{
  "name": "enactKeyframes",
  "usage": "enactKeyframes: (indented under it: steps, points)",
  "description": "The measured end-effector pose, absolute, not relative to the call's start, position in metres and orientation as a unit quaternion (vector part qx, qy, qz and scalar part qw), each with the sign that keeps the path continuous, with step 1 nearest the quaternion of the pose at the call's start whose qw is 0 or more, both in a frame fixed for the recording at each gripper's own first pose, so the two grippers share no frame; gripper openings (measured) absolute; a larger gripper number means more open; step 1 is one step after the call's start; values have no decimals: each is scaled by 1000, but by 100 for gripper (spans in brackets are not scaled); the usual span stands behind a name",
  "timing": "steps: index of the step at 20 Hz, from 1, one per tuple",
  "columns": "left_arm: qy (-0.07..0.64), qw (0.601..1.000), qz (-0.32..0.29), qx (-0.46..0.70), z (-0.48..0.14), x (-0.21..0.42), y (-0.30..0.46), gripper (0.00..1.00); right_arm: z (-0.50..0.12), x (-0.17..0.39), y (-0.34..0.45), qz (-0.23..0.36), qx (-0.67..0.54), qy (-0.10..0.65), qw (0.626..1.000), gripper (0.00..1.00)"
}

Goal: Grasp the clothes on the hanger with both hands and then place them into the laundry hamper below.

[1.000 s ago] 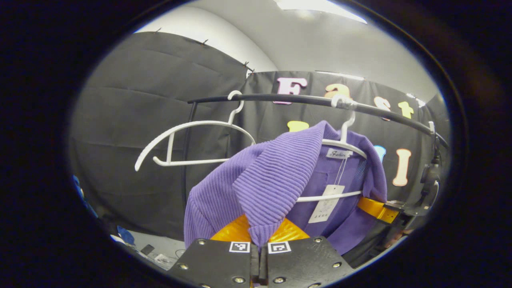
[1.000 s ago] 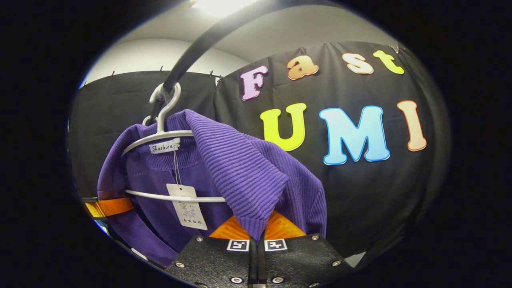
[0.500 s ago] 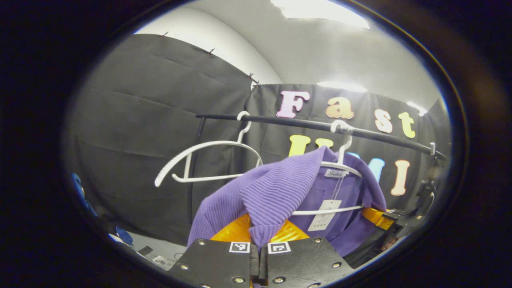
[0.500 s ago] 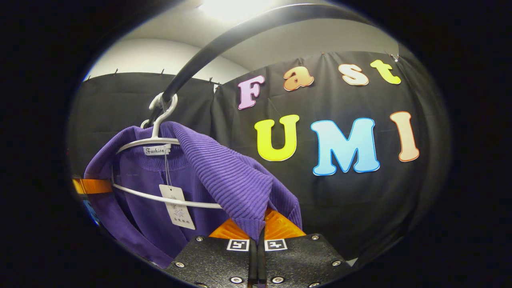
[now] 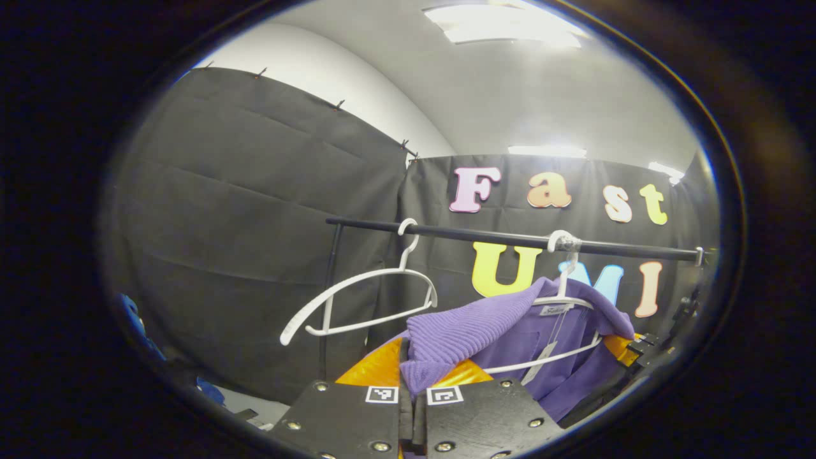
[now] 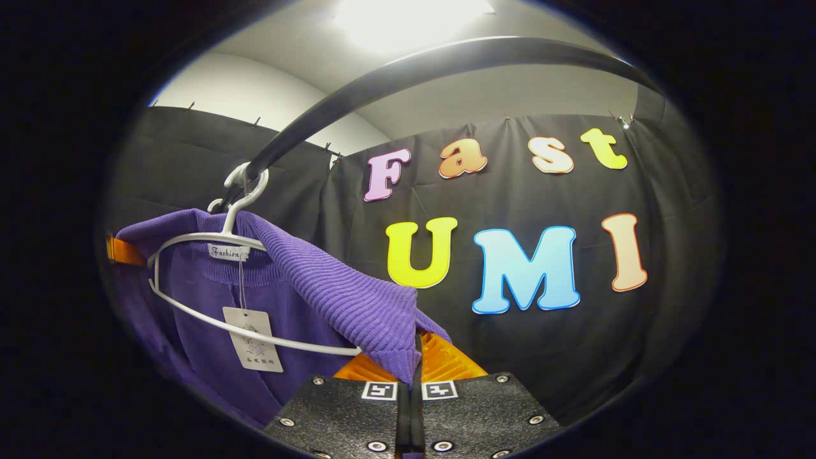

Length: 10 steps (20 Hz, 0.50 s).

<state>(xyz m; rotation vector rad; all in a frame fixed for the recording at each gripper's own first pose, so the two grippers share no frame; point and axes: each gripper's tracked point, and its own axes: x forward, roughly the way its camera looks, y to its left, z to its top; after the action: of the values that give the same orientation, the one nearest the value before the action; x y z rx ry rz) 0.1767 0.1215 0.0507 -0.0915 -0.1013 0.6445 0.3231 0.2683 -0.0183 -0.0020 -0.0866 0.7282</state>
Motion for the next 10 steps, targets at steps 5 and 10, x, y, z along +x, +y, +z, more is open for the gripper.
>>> enactKeyframes:
  steps: [5, 10]
  points:
    - [-54, 949, 308, -50, 65, 175, 142, 1, -3, 330, 266, 335, -10, -72, 940, 0]
    - [-49, 953, 296, -31, 82, 181, 158, 1, 0, 328, 266, 331, -39, -91, 938, 0]
